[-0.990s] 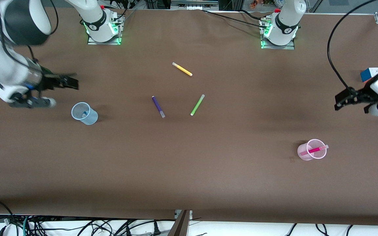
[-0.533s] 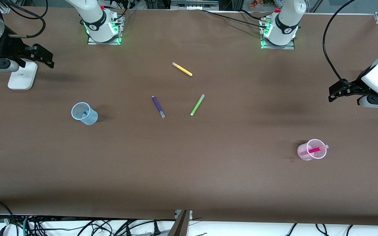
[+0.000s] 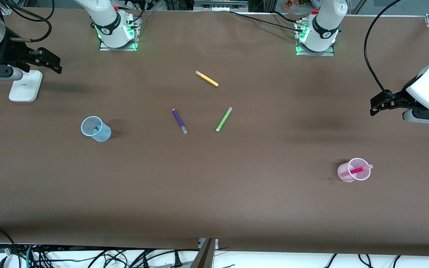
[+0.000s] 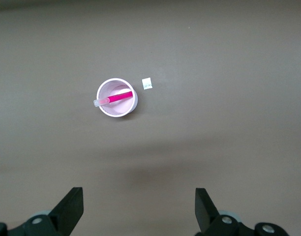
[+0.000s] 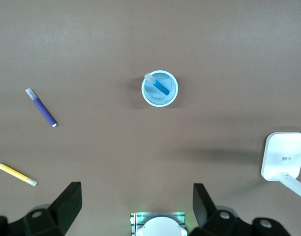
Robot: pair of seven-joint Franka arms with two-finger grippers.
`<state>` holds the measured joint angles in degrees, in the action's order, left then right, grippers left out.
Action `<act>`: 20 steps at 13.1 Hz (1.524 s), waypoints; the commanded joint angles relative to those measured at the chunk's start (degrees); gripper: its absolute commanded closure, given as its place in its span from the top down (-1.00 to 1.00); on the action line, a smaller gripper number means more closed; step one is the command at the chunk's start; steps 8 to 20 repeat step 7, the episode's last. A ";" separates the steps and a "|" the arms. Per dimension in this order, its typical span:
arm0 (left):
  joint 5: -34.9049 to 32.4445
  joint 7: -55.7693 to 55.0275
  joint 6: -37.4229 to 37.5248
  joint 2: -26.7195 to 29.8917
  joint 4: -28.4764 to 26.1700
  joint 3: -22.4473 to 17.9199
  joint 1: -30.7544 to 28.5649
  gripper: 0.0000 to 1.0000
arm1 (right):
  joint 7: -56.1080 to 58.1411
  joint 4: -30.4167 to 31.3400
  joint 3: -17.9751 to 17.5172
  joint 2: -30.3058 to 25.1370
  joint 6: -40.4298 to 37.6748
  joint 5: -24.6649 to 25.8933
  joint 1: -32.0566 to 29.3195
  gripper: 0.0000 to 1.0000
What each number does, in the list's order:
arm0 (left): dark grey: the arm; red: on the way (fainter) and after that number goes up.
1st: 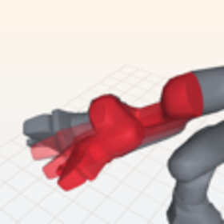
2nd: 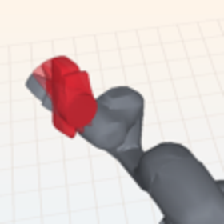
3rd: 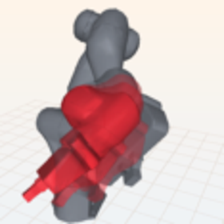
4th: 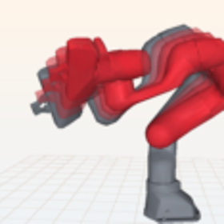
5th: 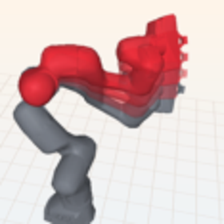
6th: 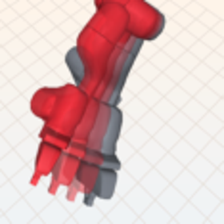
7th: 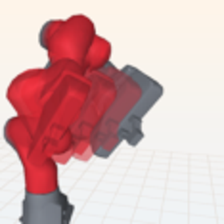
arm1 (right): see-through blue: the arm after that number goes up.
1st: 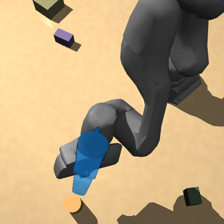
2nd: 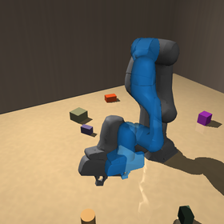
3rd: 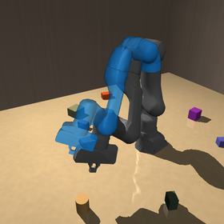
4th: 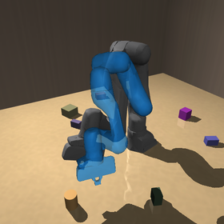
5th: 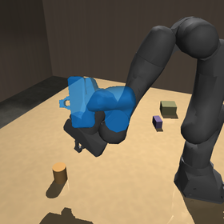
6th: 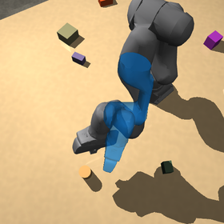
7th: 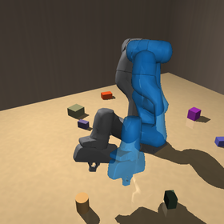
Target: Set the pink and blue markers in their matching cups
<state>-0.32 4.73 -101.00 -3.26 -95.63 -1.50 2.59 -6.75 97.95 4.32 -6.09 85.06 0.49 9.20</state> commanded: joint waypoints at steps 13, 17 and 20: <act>0.67 -0.34 0.81 -0.69 1.68 -0.34 0.57 1.00 | -0.46 -5.93 0.42 3.46 -4.03 -0.93 -0.59 1.00; 0.67 -0.34 0.81 -0.69 1.68 -0.34 0.57 1.00 | -0.46 -5.93 0.42 3.46 -4.03 -0.93 -0.59 1.00; 0.67 -0.34 0.81 -0.69 1.68 -0.34 0.57 1.00 | -0.46 -5.93 0.42 3.46 -4.03 -0.93 -0.59 1.00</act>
